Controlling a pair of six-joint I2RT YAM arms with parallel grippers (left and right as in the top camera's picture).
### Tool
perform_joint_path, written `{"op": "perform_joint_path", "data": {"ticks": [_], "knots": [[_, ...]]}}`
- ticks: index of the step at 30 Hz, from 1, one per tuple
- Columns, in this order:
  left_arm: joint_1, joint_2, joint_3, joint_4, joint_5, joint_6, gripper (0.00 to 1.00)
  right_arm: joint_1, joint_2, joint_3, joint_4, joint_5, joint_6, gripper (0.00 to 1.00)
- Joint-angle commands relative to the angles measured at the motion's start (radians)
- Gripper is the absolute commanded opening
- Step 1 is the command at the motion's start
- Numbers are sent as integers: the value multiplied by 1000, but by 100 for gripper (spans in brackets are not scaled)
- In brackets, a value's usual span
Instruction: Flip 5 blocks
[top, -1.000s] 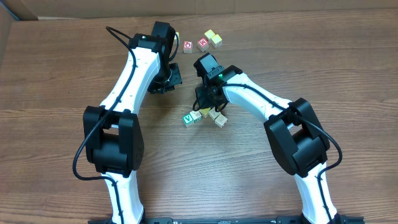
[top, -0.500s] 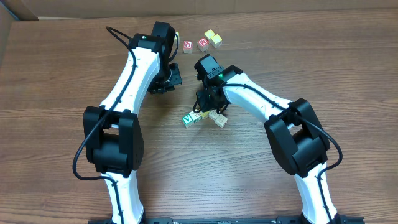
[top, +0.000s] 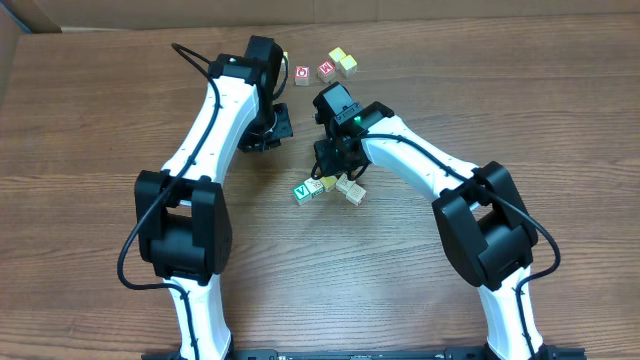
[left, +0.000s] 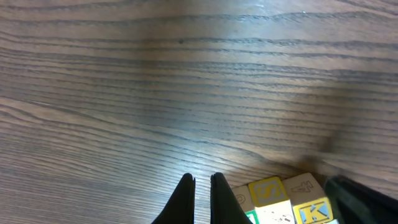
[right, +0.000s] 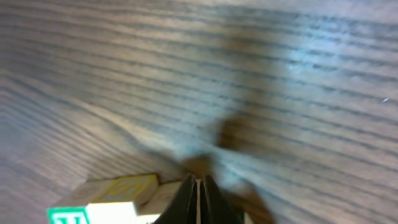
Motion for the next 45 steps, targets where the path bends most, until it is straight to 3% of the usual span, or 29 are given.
{"op": "perform_joint_path", "data": {"ticks": [1,11,21,33,45], "knots": [[-21,12,11,-1,-10,15,4,-2,-47,9,-16,-64,15,6],[-32,12,11,-2,-10,16,4,-2,-46,9,-63,-64,77,6],[-58,13,-6,24,9,23,4,-37,-47,16,8,-62,108,6],[-71,14,-93,139,72,24,4,-94,-47,33,-158,-64,120,6],[-71,14,-151,206,150,79,4,-89,-47,33,-182,-56,142,6]]}}
